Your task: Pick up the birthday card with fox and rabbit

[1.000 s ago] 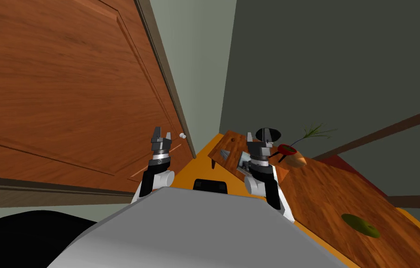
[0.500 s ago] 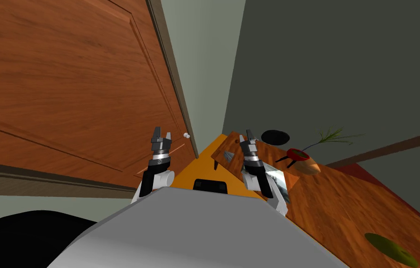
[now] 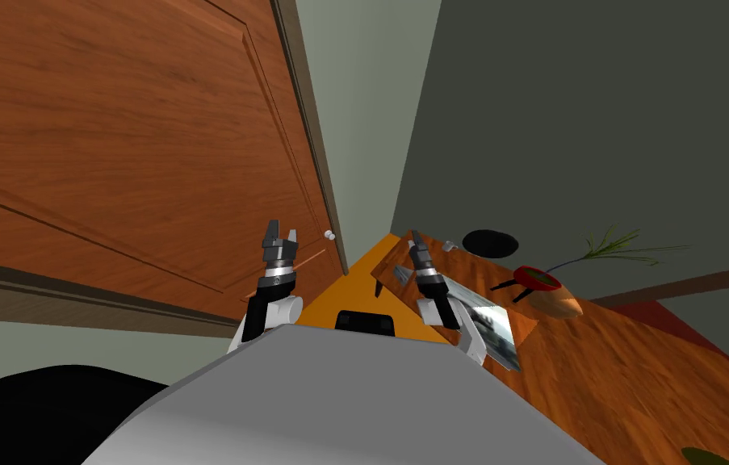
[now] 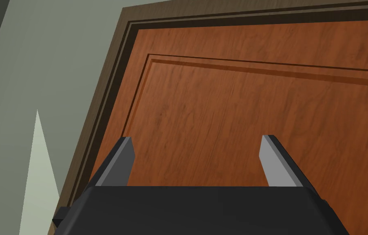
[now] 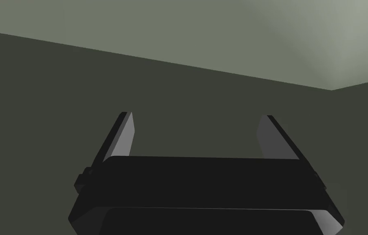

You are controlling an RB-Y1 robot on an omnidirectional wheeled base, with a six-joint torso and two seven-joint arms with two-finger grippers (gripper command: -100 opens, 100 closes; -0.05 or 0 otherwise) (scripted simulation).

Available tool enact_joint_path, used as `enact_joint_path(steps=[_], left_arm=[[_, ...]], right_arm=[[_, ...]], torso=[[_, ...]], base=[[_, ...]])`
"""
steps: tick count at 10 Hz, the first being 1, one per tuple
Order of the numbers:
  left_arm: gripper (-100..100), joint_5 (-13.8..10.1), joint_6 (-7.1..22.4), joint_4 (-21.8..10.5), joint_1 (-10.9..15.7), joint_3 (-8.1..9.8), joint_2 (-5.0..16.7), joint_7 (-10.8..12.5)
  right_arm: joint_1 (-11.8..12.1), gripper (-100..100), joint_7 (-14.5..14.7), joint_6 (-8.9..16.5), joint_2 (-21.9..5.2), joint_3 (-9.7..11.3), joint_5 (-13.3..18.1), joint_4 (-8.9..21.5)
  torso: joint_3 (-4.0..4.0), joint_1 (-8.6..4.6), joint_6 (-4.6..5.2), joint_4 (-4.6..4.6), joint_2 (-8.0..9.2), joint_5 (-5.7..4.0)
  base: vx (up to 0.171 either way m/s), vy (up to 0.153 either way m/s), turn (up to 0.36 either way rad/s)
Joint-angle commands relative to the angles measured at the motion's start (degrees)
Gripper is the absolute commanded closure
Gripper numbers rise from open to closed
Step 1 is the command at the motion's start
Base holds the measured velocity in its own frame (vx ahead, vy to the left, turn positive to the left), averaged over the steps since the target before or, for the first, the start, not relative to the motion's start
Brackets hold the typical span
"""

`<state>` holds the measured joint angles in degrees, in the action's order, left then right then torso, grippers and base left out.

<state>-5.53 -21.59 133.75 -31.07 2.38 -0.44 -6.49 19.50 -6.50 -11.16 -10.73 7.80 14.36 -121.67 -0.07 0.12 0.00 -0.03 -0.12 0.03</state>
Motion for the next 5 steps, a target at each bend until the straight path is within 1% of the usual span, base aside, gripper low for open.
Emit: enact_joint_path(steps=[1, 2, 3, 4, 5], left_arm=[[0, 0.0, 0.0, 0.0, 0.0, 0.0, 0.0, 0.0], [0, 0.0, 0.0, 0.0, 0.0, 0.0, 0.0, 0.0], [0, 0.0, 0.0, 0.0, 0.0, 0.0, 0.0, 0.0], [0, 0.0, 0.0, 0.0, 0.0, 0.0, 0.0, 0.0], [0, 0.0, 0.0, 0.0, 0.0, 0.0, 0.0, 0.0]], right_arm=[[-0.84, -100, 0.34, 2.58, 0.13, 0.53, 1.25, 0.92], [-2.07, -100, 0.73, 4.5, -0.02, 1.15, 3.53, 2.93], [-2.07, -100, 0.73, 5.54, -0.02, 1.15, 3.53, 2.93], [-3.35, -100, 1.18, 7.63, -0.1, 1.79, 5.85, 5.06], [-3.35, -100, 1.18, 8.58, -0.1, 1.79, 5.85, 5.06]], torso=[[0.0, 0.0, 0.0, 0.0, 0.0, 0.0], [0.01, -0.01, 0.01, 0.0, 0.02, 0.0], [0.0, 0.03, 0.0, 0.0, 0.01, 0.01], [0.01, 0.0, 0.02, 0.0, 0.03, 0.0], [0.0, 0.01, 0.0, 0.0, 0.01, 0.0]], base=[[0.028, 0.025, 0.07], [0.028, 0.033, 0.114], [0.024, 0.028, 0.061], [0.028, 0.034, 0.123], [0.025, 0.022, 0.059]])
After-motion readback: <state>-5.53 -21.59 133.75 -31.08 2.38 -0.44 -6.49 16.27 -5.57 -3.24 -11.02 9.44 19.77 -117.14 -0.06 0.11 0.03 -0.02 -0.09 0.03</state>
